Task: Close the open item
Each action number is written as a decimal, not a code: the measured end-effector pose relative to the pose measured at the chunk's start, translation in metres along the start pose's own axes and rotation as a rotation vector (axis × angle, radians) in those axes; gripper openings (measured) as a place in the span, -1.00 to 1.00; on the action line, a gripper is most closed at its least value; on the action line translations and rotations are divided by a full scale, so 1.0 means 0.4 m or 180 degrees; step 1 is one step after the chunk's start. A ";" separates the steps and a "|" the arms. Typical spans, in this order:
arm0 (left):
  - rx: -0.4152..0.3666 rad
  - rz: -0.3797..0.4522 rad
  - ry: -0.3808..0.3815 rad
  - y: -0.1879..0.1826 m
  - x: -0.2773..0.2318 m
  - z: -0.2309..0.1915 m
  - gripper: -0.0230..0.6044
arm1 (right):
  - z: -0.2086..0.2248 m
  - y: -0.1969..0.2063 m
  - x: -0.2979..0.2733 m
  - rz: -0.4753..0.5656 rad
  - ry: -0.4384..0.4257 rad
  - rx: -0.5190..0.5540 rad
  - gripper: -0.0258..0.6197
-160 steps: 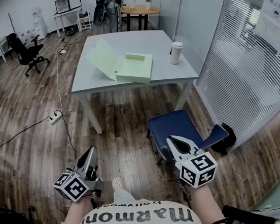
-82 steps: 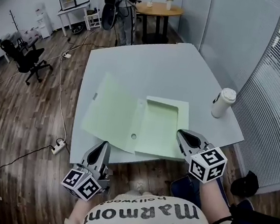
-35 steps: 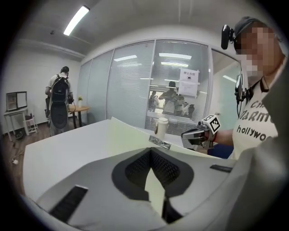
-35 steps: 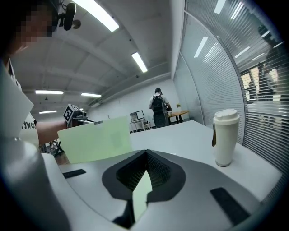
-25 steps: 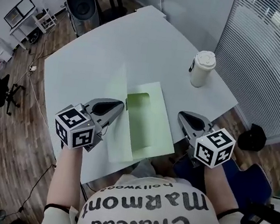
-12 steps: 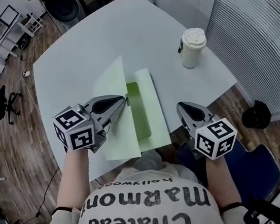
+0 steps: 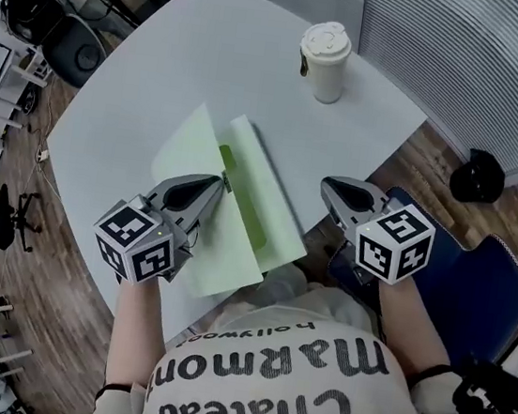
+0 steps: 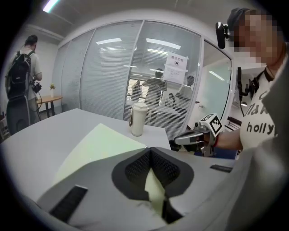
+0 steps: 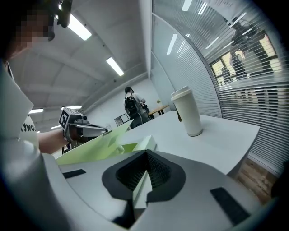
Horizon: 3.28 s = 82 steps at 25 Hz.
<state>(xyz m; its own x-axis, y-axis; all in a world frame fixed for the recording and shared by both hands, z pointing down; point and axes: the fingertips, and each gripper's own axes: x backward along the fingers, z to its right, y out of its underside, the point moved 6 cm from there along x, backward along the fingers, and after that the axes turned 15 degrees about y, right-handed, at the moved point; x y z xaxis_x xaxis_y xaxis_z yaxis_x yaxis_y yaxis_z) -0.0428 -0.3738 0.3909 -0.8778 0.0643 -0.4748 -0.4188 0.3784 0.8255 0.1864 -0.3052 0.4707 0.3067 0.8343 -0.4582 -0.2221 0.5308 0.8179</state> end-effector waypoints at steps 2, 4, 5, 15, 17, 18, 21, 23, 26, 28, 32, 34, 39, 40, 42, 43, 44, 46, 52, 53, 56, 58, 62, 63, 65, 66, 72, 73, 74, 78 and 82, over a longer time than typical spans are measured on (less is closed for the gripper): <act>0.0000 -0.0060 0.0024 0.008 -0.001 -0.012 -0.95 | -0.007 0.004 -0.011 -0.0006 0.0014 -0.0028 -0.92; 0.0011 -0.0114 0.0056 0.025 0.013 -0.027 -0.95 | -0.027 0.015 -0.024 -0.0010 0.0036 -0.0054 -0.92; 0.0016 -0.0140 0.0073 0.037 0.027 -0.032 -0.95 | -0.043 0.025 -0.028 -0.0008 0.0048 -0.0073 -0.92; 0.0147 -0.0337 0.0249 0.050 -0.018 -0.065 -0.95 | -0.020 0.024 -0.031 -0.0038 0.0159 -0.0196 -0.92; 0.0152 -0.0400 0.0253 0.063 -0.015 -0.078 -0.95 | -0.030 0.028 -0.037 -0.0031 0.0193 -0.0221 -0.92; 0.0143 -0.0430 0.0251 0.071 -0.017 -0.079 -0.95 | -0.032 0.036 -0.034 -0.0027 0.0211 -0.0234 -0.92; 0.0089 -0.0530 0.0250 0.089 -0.039 -0.068 -0.95 | -0.019 0.066 -0.013 -0.0029 0.0268 -0.0275 -0.92; 0.0068 -0.0600 0.0258 0.097 -0.060 -0.061 -0.95 | -0.005 0.078 -0.002 -0.0039 0.0292 -0.0304 -0.92; 0.0077 -0.0671 0.0292 0.113 -0.080 -0.054 -0.95 | 0.003 0.091 0.007 -0.0046 0.0319 -0.0333 -0.92; 0.0084 -0.0702 0.0316 0.123 -0.085 -0.051 -0.95 | 0.003 0.096 0.012 -0.0044 0.0339 -0.0351 -0.92; 0.0078 -0.0759 0.0375 0.132 -0.094 -0.051 -0.95 | 0.000 0.105 0.015 -0.0053 0.0376 -0.0389 -0.92; 0.0078 -0.0795 0.0388 0.137 -0.102 -0.055 -0.95 | 0.001 0.110 0.013 -0.0063 0.0385 -0.0407 -0.92; 0.0050 -0.0954 0.0359 0.155 -0.121 -0.059 -0.95 | 0.003 0.119 0.011 -0.0077 0.0395 -0.0433 -0.92; 0.0021 -0.1006 0.0354 0.160 -0.124 -0.059 -0.95 | 0.004 0.120 0.011 -0.0076 0.0400 -0.0442 -0.92; -0.0026 -0.1094 0.0354 0.168 -0.132 -0.056 -0.95 | 0.006 0.123 0.010 -0.0081 0.0408 -0.0455 -0.92; -0.0032 -0.1121 0.0357 0.171 -0.135 -0.055 -0.95 | 0.007 0.124 0.011 -0.0083 0.0410 -0.0458 -0.92; -0.0029 -0.1140 0.0358 0.174 -0.137 -0.055 -0.95 | 0.007 0.125 0.011 -0.0083 0.0411 -0.0460 -0.92; -0.0022 -0.1177 0.0353 0.180 -0.141 -0.056 -0.95 | 0.007 0.125 0.011 -0.0080 0.0411 -0.0462 -0.92; -0.0009 -0.1233 0.0367 0.194 -0.113 -0.056 -0.95 | -0.031 0.131 0.017 -0.0099 0.0435 -0.0462 -0.92; -0.0008 -0.1248 0.0375 0.195 -0.103 -0.056 -0.95 | -0.043 0.129 0.018 -0.0108 0.0441 -0.0459 -0.92; -0.0086 -0.1400 0.0368 0.192 -0.098 -0.059 -0.95 | -0.058 0.123 0.013 -0.0126 0.0446 -0.0450 -0.92; -0.0189 -0.1589 0.0344 0.188 -0.120 -0.064 -0.95 | -0.048 0.121 0.005 -0.0129 0.0442 -0.0435 -0.92; -0.0343 -0.1999 0.0354 0.188 -0.160 -0.061 -0.93 | -0.034 0.128 -0.006 -0.0124 0.0423 -0.0410 -0.92; -0.0346 -0.2062 0.0371 0.190 -0.162 -0.062 -0.93 | -0.038 0.130 -0.007 -0.0120 0.0418 -0.0403 -0.92; -0.0322 -0.2142 0.0420 0.189 -0.166 -0.066 -0.92 | -0.044 0.129 -0.007 -0.0116 0.0405 -0.0380 -0.92; -0.0316 -0.2168 0.0444 0.187 -0.173 -0.066 -0.92 | -0.041 0.128 -0.005 -0.0120 0.0397 -0.0370 -0.92; -0.0556 -0.2300 0.0392 0.189 -0.206 -0.056 -0.89 | -0.032 0.134 0.038 -0.0157 0.0320 -0.0268 -0.92; -0.0622 -0.2316 0.0354 0.190 -0.207 -0.053 -0.89 | -0.033 0.139 0.048 -0.0169 0.0304 -0.0228 -0.92; -0.0683 -0.2349 0.0312 0.191 -0.207 -0.051 -0.89 | -0.035 0.146 0.059 -0.0188 0.0287 -0.0192 -0.92; -0.0852 -0.2515 0.0112 0.197 -0.209 -0.039 -0.88 | -0.045 0.190 0.106 -0.0315 0.0207 -0.0080 -0.92; -0.0985 -0.2557 -0.0158 0.202 -0.212 -0.023 -0.88 | -0.067 0.223 0.122 -0.0467 0.0119 -0.0007 -0.92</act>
<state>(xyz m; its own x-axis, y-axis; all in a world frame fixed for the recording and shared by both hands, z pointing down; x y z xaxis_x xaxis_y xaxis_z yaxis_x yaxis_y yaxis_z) -0.0045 -0.3570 0.5007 -0.2800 -0.0720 -0.9573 -0.9593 0.0582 0.2762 0.1569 -0.2131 0.5119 0.3012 0.7527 -0.5855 -0.1795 0.6478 0.7404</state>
